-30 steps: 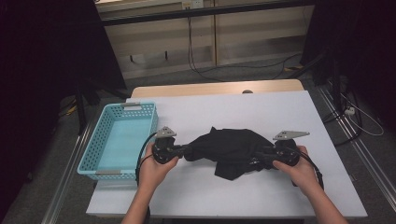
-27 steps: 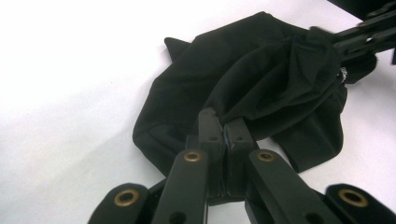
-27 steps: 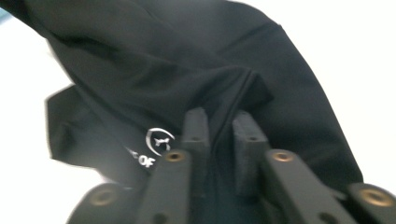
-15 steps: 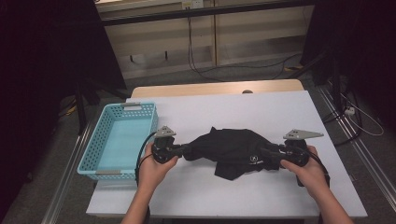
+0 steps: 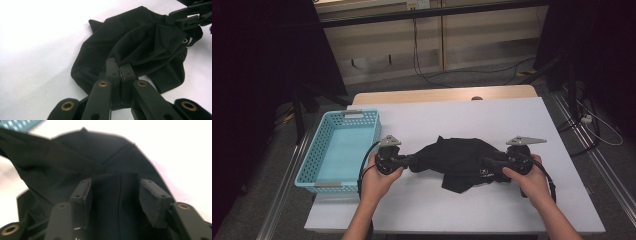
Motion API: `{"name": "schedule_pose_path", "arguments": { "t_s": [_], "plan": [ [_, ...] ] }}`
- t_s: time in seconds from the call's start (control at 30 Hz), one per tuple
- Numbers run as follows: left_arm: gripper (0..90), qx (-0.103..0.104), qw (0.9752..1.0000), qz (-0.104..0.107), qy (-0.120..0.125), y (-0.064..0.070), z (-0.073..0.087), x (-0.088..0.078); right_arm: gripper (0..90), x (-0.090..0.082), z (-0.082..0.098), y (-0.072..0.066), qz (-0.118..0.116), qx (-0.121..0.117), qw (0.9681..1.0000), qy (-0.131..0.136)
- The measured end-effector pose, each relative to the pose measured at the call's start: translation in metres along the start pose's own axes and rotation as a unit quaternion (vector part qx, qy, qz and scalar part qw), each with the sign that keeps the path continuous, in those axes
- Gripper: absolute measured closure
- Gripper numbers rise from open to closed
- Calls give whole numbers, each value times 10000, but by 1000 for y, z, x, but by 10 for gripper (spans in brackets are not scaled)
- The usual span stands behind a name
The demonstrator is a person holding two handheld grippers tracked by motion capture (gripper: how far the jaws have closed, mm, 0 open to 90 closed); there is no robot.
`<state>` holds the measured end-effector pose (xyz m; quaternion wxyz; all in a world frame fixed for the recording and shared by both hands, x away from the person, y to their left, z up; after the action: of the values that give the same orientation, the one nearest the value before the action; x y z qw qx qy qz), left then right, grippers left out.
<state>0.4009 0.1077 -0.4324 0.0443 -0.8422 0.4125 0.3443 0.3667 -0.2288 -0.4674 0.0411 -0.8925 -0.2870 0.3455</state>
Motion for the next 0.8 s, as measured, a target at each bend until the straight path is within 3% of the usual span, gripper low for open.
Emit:
{"name": "schedule_pose_path", "arguments": {
  "t_s": [0.07, 0.1, 0.13, 0.27, 0.43, 0.57, 0.8],
  "plan": [
    [885, 3, 10000, 5, -7, 0, 0, 0, 699, 0, 2, -3, -208, 13, 9998, -45],
    [885, -6, 10000, 17, 2, 0, 0, 1, 811, -1, 2, -4, -306, -133, 9994, -68],
    [884, -20, 10000, 38, -4, 0, 0, 1, 862, -2, 2, -6, -391, -249, 9989, -97],
    [883, -33, 10000, 81, -12, -1, 1, 0, 872, -18, -4, -4, -414, -295, 9984, 228],
    [880, -80, 9997, 227, 33, 2, 0, 5, 875, -42, -7, 20, -50, 4, 9973, 734],
    [876, -26, 9996, 277, -27, 6, -1, 15, 875, -42, -3, 28, 190, 8, 9976, 662],
    [837, -219, 9994, 240, 75, -1, -1, 20, 875, -36, 0, 31, 432, -54, 9976, 545]
  ]
}}
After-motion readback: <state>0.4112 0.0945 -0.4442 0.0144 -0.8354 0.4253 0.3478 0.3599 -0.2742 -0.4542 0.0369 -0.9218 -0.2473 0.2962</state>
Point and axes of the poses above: each handheld gripper's, and its own axes: x roughly forward along the jaws, z roughly out of its underside, y roughly to its right, the point moved 4 cm from there along x, roughly forward along the jaws, and after that the axes turned 3 degrees about -z, right-handed, at the moved point
